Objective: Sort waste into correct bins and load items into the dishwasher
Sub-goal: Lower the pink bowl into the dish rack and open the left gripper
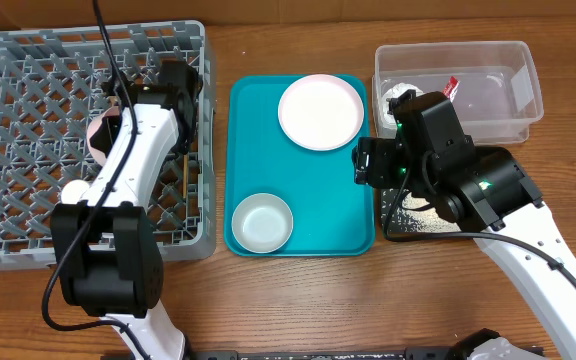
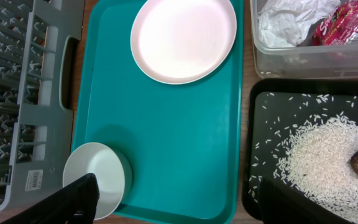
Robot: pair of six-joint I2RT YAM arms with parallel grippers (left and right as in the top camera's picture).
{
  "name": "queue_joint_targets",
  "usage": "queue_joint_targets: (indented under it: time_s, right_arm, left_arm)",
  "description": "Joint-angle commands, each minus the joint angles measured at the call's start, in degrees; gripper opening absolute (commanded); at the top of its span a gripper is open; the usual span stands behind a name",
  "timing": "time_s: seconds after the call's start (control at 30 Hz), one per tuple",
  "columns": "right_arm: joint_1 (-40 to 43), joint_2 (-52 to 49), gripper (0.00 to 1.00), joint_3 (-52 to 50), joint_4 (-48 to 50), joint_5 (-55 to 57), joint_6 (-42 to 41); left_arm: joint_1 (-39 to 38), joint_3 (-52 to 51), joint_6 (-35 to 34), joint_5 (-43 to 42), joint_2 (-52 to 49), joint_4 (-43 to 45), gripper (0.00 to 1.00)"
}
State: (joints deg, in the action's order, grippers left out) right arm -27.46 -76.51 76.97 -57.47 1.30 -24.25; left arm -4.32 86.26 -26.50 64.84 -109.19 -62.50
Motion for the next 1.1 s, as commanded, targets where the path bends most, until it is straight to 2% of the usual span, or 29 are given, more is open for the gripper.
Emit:
queue_joint_targets:
  time_s: [0.0, 0.13, 0.37, 0.77, 0.93, 1.07]
  right_arm:
    - [0.11, -0.02, 0.83, 0.31, 0.24, -0.11, -0.24]
    - [0.11, -0.02, 0.83, 0.31, 0.31, -0.11, -0.22]
    - [0.11, -0.02, 0.83, 0.31, 0.33, -0.11, -0.24]
    - [0.11, -0.02, 0.83, 0.31, 0.31, -0.09, -0.22]
    - [0.11, -0.02, 0.83, 0.31, 0.33, -0.09, -0.22]
    - [0.11, -0.02, 0.83, 0.31, 0.33, -0.09, -0.22]
  left_arm:
    - [-1.07, -0.76, 3.76, 2.34, 0.72, 0.20, 0.04]
    - [-1.11, -0.76, 4.28, 8.48, 0.72, 0.22, 0.04]
    - [-1.38, -0.79, 4.22, 4.35, 0.61, 0.57, 0.04]
    - [-3.41, -0.79, 4.26, 4.48, -3.96, -1.53, 0.04]
    - [-7.67, -0.63, 4.26, 7.80, -3.93, -3.10, 0.09]
    - [-9.94, -0.66, 4.22, 6.97, -3.93, -3.89, 0.15]
